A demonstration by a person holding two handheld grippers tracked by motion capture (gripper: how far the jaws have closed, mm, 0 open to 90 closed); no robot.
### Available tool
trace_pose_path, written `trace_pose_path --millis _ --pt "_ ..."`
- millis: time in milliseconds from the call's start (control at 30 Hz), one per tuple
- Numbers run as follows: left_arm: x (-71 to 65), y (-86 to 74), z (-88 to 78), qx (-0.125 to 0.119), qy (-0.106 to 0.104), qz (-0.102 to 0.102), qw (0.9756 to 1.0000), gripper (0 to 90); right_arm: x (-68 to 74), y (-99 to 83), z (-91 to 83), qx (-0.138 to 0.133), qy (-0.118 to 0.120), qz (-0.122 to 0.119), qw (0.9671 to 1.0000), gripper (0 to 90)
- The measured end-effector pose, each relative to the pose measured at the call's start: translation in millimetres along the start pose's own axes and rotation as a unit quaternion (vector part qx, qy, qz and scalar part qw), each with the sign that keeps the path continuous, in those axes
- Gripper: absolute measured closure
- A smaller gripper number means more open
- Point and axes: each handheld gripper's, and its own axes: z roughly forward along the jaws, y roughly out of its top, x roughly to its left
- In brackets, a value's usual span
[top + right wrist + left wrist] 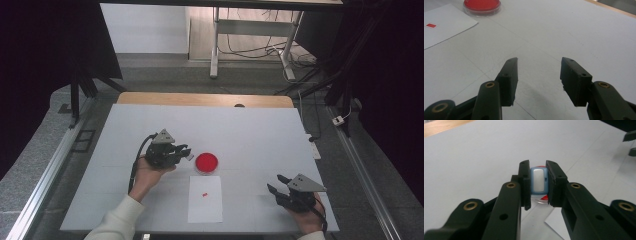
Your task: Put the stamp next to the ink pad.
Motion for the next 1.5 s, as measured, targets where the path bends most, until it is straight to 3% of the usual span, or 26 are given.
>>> trace_pose_path --millis 367,533,833,1000,1267,1500 --pt "6.5 -3.2 22.4 0.04 0.024 0.013 0.9988 75.5 -0.8 -1.6 1.7 0.003 -0.001 0.003 1.0 47.5" --pt "9.1 -4.6 33.4 0.062 0.041 0.024 0.997 75.4 -0.5 -1.8 2.0 0.007 -0.002 0.001 1.0 47.4" --pt "13.0 -7.0 46.6 0.087 0.053 0.032 0.9943 75.1 -0.2 -2.6 3.0 0.01 -0.002 0.002 0.9999 47.1" --pt "12.3 -6.8 47.7 0.085 0.055 0.032 0.9944 74.6 0.0 -2.7 3.1 0.011 -0.004 0.001 0.9999 46.9" --pt "11.4 -6.2 48.3 0.076 0.051 0.027 0.9954 64.9 0.0 -2.5 2.8 0.009 -0.002 0.001 1.0 46.9" --pt "11.4 -4.4 39.9 0.051 0.057 0.017 0.9969 45.4 0.0 -2.5 2.9 0.009 -0.001 0.001 1.0 46.8"
